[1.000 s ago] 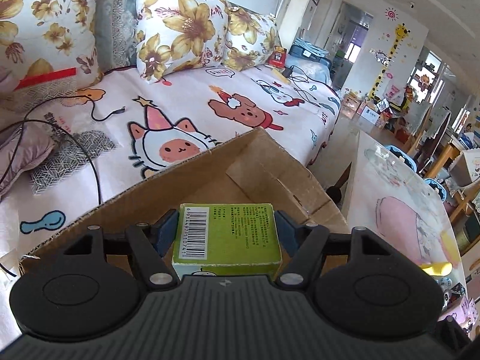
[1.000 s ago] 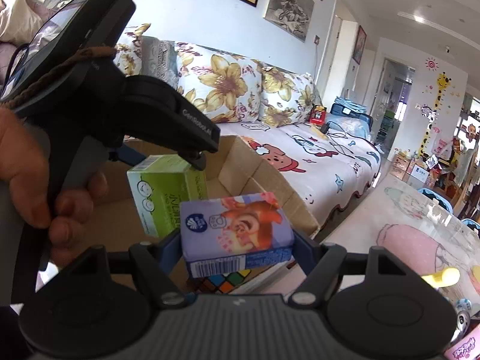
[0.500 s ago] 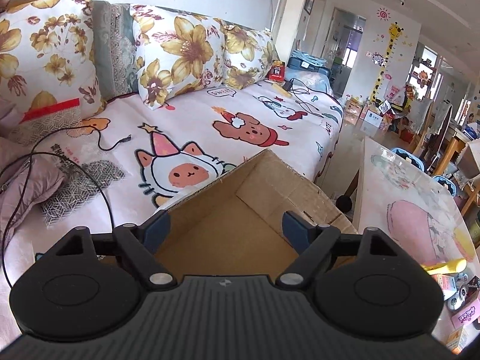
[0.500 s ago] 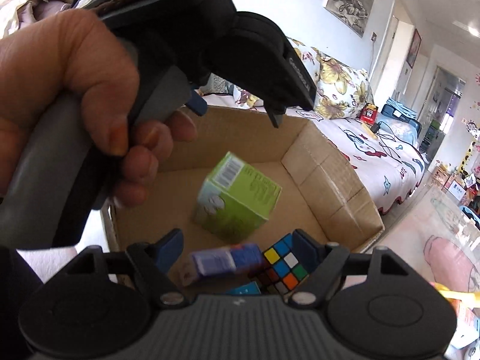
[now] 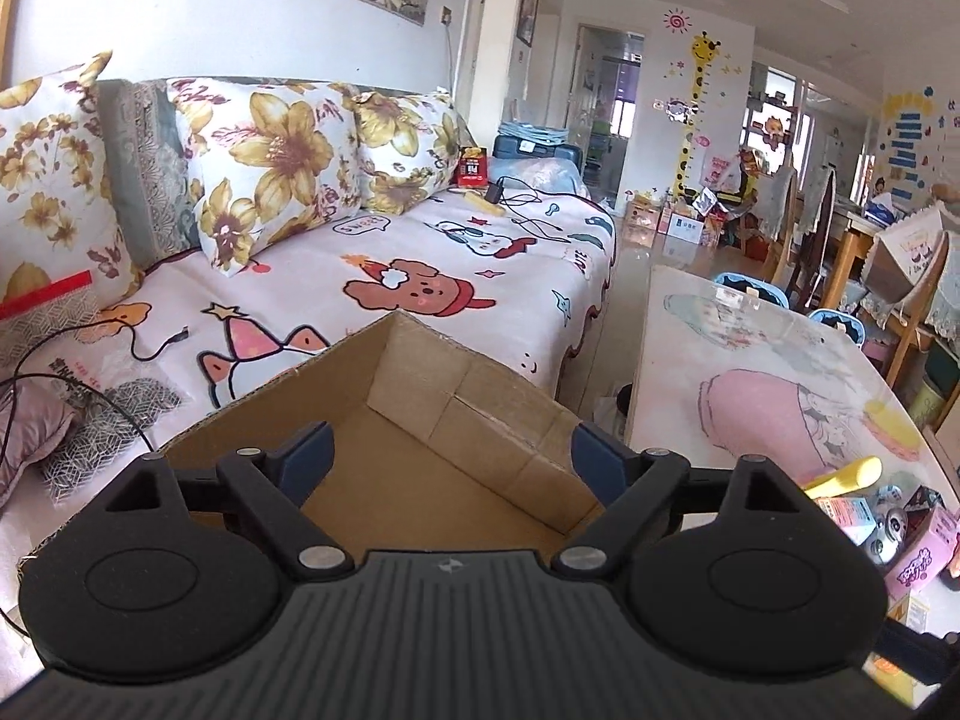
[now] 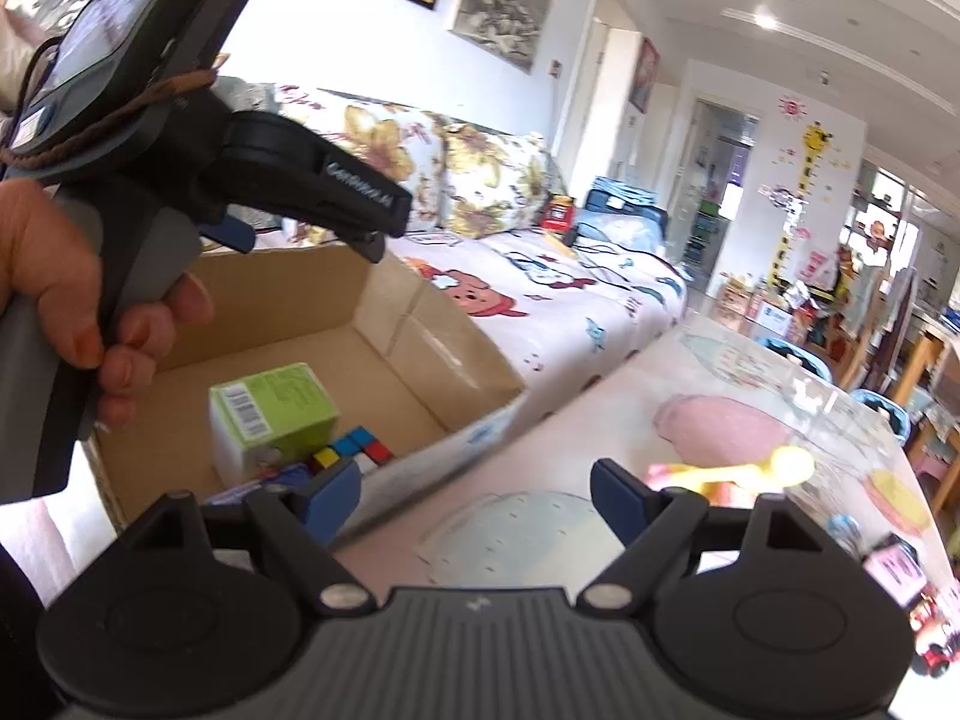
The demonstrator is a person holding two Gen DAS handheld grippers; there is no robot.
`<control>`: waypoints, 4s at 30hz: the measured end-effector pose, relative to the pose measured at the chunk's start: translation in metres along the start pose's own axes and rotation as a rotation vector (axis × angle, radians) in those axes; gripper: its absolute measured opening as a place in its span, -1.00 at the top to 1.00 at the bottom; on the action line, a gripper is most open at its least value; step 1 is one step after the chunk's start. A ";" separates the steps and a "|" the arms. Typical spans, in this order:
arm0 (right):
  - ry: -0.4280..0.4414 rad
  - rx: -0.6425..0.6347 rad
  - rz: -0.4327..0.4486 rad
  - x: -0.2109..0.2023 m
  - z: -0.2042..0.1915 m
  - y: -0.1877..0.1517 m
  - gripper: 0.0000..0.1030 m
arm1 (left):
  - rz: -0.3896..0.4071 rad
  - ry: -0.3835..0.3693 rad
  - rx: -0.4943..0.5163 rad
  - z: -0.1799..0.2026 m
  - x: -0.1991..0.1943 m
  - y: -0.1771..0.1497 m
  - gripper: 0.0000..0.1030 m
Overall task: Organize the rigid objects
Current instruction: 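Withdraw both open tools from the cardboard box back over the table, then move the left tool toward the orange-and-white medicine box while the right tool approaches the black-haired doll, then close the left tool on the orange-and-white box while the right tool grasps the doll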
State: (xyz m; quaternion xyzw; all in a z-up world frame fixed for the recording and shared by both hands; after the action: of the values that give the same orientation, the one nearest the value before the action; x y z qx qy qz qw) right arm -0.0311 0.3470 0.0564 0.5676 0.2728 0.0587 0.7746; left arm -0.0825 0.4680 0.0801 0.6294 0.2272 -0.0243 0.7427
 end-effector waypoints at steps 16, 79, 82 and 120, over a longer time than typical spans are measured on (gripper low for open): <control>-0.049 0.080 0.021 -0.026 0.036 -0.025 -0.63 | -0.007 -0.040 0.152 0.027 -0.006 -0.020 -1.00; -0.362 0.889 -0.023 -0.037 0.341 -0.169 -0.40 | -0.156 -0.421 0.581 0.156 0.039 -0.092 -0.98; -0.353 0.889 -0.020 -0.032 0.342 -0.167 -0.40 | -0.174 -0.420 0.565 0.155 0.043 -0.091 -0.94; -0.380 0.777 -0.052 -0.029 0.330 -0.166 -0.07 | -0.222 -0.458 0.417 0.151 0.016 -0.100 0.18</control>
State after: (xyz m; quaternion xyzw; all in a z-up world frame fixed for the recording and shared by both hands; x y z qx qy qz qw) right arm 0.0699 -0.0021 -0.0167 0.8108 0.1412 -0.1734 0.5410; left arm -0.0535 0.3087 -0.0022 0.7174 0.1116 -0.2919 0.6226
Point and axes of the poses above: each gripper's, at about its wrist camera, not at the fingertips, and x roughly the way its jaws point, z to its right, y to its top, the point moved 6 cm from there along x, roughly the way its jaws point, and after that the axes turned 3 degrees about z, right-handed, at the moved point
